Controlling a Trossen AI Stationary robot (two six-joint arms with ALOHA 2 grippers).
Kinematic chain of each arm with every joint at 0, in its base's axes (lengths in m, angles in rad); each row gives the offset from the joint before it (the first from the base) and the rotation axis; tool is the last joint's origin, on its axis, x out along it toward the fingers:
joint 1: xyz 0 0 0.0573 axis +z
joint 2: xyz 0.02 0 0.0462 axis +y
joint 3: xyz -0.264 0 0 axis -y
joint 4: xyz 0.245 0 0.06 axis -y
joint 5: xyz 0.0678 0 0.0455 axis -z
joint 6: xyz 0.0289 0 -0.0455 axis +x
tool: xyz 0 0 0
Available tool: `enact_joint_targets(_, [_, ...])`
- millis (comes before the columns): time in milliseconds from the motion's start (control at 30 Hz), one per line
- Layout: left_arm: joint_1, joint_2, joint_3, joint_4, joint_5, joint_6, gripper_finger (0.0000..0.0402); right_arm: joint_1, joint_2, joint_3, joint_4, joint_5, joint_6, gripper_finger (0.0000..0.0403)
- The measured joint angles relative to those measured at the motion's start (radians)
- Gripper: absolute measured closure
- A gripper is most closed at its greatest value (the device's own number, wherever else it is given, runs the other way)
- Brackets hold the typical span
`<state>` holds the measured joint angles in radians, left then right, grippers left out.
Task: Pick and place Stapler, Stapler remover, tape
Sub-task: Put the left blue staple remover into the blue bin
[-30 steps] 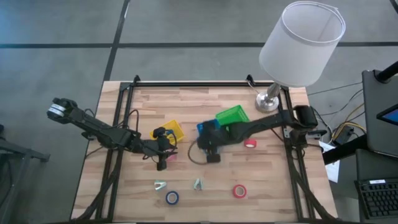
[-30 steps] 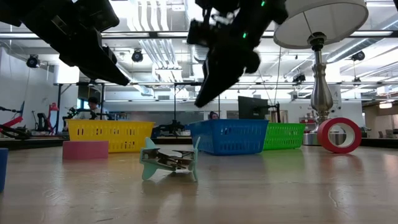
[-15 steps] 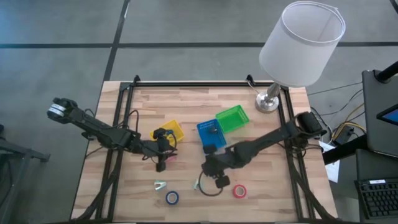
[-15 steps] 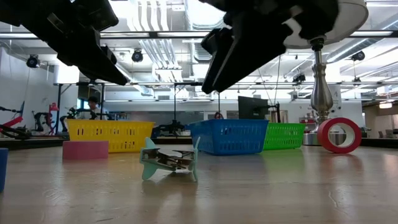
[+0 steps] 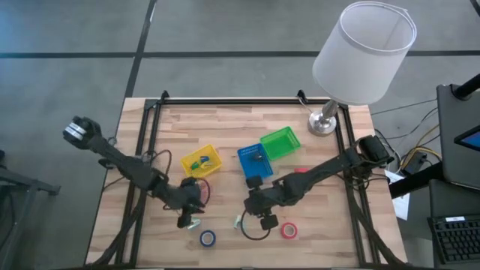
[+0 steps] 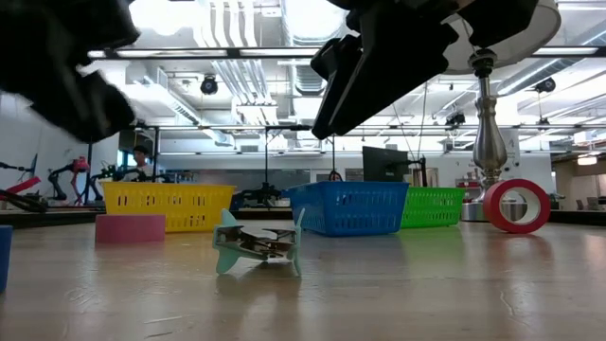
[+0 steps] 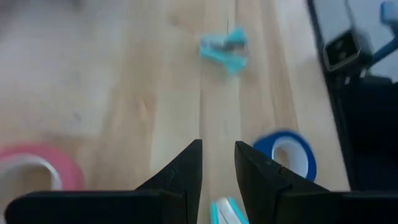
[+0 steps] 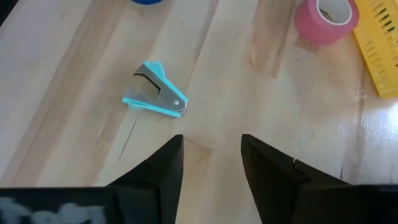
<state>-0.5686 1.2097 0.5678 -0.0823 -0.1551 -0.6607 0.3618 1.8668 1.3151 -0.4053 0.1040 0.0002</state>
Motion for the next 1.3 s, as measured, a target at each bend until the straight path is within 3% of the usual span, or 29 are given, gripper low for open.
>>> enact_joint_targets(200, [-0.055,0.082,0.005,-0.073,0.008,-0.096,0.0305,0.000,0.000,0.000,0.000,0.000,0.000,0.0259])
enact_joint_targets(467, [-0.082,0.098,0.005,-0.128,0.119,-0.234,0.0305,0.000,0.000,0.000,0.000,0.000,0.000,0.0266])
enact_joint_targets(1133, [-0.116,0.238,0.012,-0.097,0.153,-0.253,0.0305,0.000,0.000,-0.003,0.000,0.000,0.000,0.0273])
enact_joint_targets(1300, [-0.116,0.241,0.012,-0.095,0.153,-0.212,0.0326,0.000,0.000,-0.003,0.000,0.000,0.000,0.0268])
